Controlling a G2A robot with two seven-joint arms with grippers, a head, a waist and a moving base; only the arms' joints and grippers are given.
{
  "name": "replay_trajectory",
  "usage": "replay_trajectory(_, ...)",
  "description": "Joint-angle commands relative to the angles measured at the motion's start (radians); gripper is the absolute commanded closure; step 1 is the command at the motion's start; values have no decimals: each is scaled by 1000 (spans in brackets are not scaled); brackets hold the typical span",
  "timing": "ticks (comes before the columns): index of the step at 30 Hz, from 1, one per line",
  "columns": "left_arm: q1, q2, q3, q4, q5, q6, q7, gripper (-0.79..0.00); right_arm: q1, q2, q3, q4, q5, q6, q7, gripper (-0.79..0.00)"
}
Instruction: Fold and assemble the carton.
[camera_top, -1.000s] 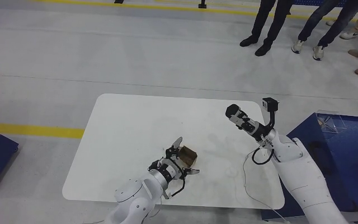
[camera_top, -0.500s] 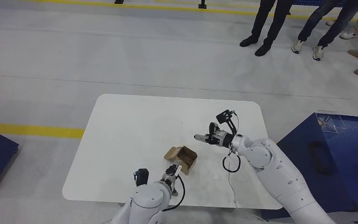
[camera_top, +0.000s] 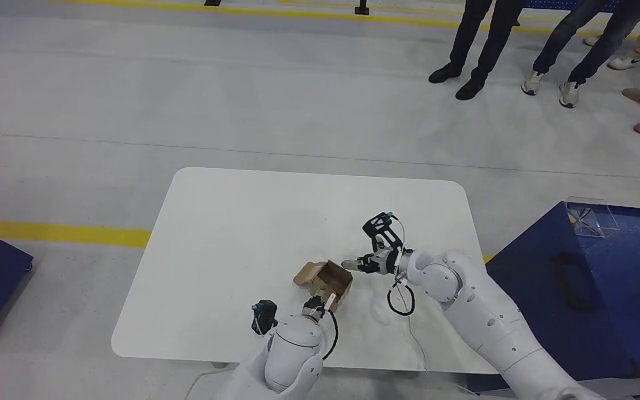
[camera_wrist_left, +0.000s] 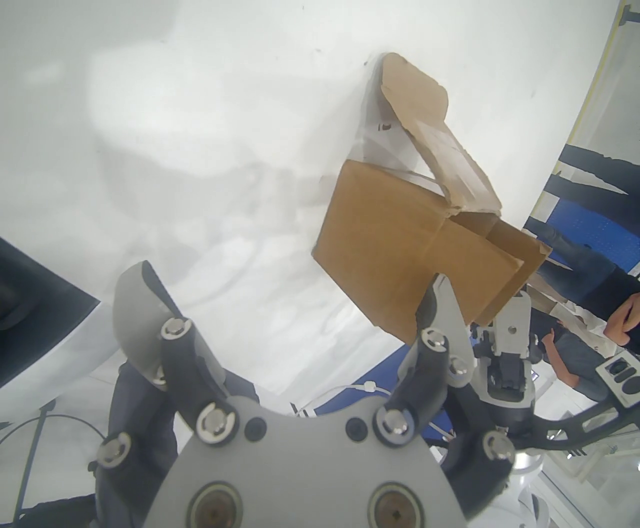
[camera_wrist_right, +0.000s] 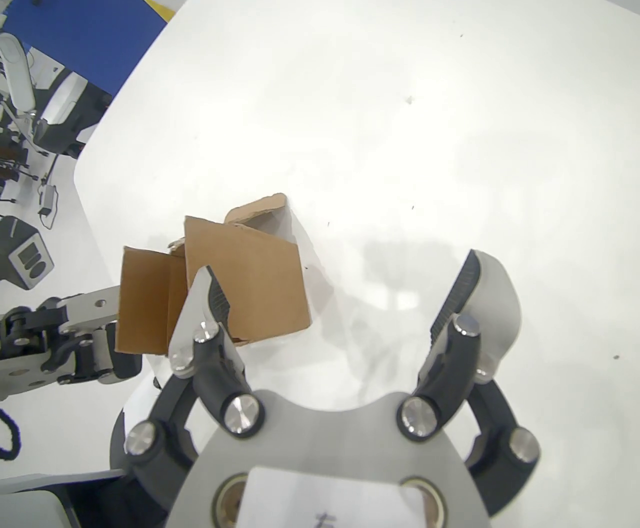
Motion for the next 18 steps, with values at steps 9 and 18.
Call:
replay_trajectory(9, -51, -39, 3, 97, -23, -10, 63, -785, 24, -34, -62, 32, -35, 19, 30, -785)
replay_trajectory(18, -77, -71, 18, 150, -36, -30, 79, -785, 43, -50, -48, 66, -20, 17, -28, -785)
